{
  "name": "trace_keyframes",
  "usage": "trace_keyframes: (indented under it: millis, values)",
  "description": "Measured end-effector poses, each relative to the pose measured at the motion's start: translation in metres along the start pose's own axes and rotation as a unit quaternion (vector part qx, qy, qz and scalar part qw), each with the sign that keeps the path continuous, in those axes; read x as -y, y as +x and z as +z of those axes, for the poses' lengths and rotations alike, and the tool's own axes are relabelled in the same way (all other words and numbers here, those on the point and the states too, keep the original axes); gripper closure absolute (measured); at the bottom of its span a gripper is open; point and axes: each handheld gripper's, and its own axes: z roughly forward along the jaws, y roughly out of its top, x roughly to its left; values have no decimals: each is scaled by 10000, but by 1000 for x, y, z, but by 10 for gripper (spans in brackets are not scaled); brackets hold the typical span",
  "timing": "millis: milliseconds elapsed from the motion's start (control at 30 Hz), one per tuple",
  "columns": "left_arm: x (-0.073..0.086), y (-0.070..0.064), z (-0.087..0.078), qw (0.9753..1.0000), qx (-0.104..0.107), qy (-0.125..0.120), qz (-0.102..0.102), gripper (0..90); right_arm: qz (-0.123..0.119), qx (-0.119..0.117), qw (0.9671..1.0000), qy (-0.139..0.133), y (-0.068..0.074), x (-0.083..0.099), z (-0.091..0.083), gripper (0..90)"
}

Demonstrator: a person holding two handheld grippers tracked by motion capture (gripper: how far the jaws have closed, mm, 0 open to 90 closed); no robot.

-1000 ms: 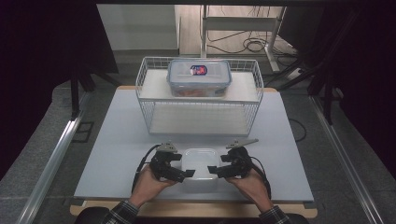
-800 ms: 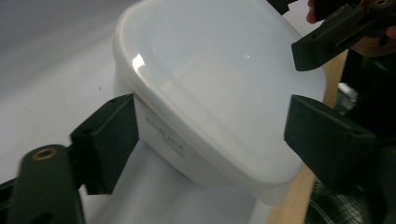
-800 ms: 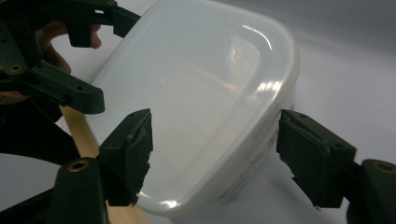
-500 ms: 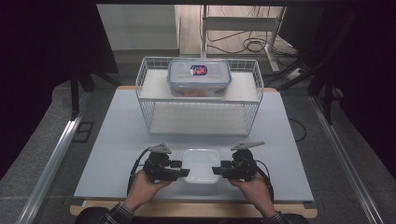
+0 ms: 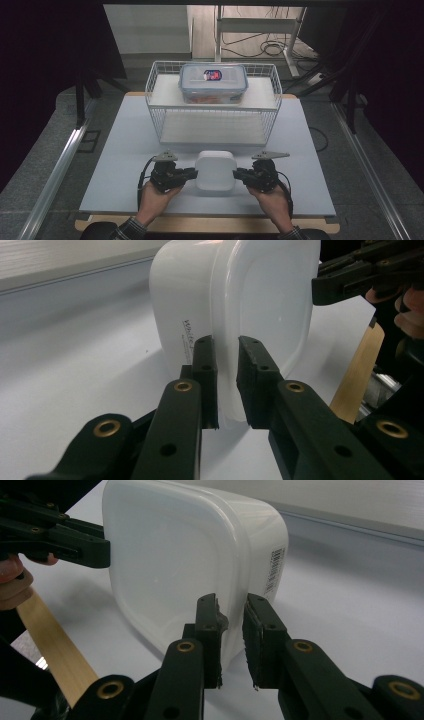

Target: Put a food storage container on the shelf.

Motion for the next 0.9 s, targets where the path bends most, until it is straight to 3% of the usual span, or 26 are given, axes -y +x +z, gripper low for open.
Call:
trace_keyframes:
  millis: [167,433,900]
  values:
    - [0,1,1,10000,-13,-36,-51,796,30,41,10000,-84,1,0,1,775]
    - [-8,-1,-7,9998,-96,-177,79,797,-38,61,9997,-244,3,-6,-2,775]
    - [-46,-5,-31,9981,-253,-451,321,797,-328,65,9967,-745,13,-44,-20,777]
